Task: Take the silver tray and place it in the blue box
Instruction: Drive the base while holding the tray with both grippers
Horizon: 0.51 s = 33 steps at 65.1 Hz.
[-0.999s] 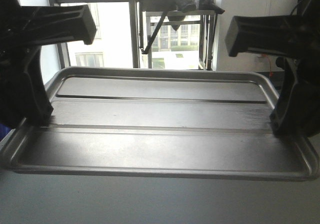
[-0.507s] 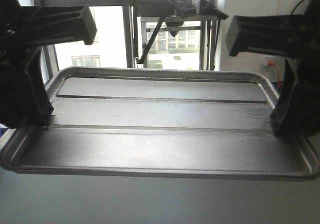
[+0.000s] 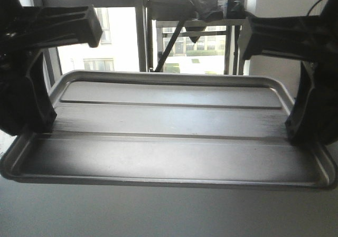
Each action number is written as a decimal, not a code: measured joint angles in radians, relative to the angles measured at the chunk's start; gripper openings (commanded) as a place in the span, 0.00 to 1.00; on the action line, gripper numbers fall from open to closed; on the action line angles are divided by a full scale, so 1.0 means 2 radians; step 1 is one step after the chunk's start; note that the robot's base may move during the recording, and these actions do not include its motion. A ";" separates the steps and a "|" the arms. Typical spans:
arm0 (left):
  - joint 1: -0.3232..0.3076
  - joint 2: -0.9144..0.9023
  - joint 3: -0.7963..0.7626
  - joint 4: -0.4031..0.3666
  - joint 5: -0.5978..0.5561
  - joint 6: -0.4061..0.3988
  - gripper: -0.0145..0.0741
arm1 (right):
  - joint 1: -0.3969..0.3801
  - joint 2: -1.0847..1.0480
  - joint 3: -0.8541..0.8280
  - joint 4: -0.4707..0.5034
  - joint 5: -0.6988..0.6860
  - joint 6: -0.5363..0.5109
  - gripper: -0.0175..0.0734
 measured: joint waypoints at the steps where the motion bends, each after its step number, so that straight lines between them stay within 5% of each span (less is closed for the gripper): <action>1: 0.000 0.000 0.000 0.000 0.000 0.000 0.16 | 0.000 0.000 0.000 0.000 0.000 0.000 0.25; 33: 0.000 0.000 0.000 0.000 0.000 0.000 0.16 | 0.000 0.000 0.000 0.000 0.000 0.000 0.25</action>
